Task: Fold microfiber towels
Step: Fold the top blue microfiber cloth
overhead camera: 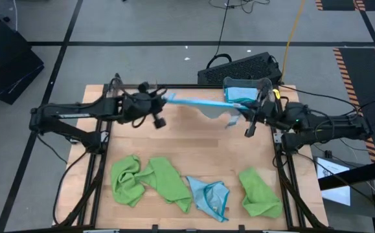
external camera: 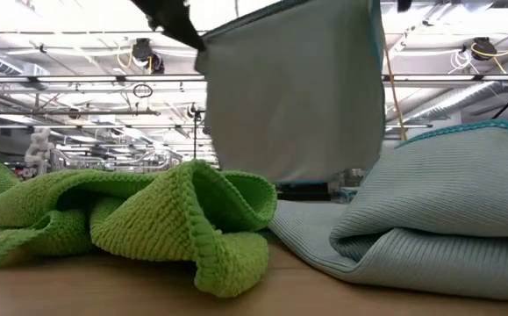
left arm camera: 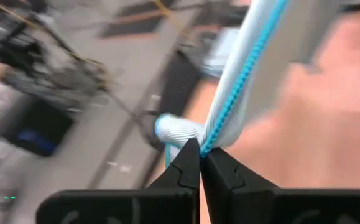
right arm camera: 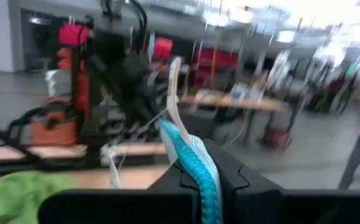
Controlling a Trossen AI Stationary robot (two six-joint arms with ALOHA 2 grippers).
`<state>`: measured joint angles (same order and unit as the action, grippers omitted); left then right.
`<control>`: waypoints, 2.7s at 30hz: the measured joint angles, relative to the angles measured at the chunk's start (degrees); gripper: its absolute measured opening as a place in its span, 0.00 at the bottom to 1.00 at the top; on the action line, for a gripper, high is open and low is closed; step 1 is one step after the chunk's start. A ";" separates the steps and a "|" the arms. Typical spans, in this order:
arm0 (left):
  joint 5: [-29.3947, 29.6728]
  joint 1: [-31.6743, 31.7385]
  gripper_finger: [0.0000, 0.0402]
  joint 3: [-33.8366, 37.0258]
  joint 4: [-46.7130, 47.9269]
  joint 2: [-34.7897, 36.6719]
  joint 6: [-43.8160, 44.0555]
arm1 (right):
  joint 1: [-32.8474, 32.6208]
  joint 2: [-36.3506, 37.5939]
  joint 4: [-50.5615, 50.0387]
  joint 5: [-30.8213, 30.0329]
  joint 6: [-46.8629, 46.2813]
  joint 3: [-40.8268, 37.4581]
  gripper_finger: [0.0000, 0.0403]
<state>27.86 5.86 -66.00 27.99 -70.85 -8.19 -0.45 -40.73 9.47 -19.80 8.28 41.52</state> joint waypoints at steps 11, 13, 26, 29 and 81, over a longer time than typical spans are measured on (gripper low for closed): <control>-7.02 -14.58 0.02 8.34 8.28 -0.28 14.49 | -1.92 -4.25 -10.13 18.52 -18.60 -3.72 0.00; -8.57 -17.13 0.02 10.70 7.91 -0.28 17.01 | -3.26 -4.50 -10.09 19.74 -22.19 -5.82 0.00; -0.83 -28.13 0.01 18.14 -3.46 -0.28 19.46 | -10.66 -11.07 27.22 8.44 -23.70 -18.88 0.00; 7.39 -26.62 0.02 18.14 -5.37 0.36 18.88 | -8.20 -11.49 31.23 -1.15 -13.83 -18.88 0.00; 3.73 -37.73 0.02 18.12 4.20 0.40 25.08 | -19.62 -13.67 17.32 2.44 -29.04 -17.59 0.00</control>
<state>31.59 -31.87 -47.88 32.20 -70.46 16.88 -20.07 -54.40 26.79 -17.36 -20.75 23.92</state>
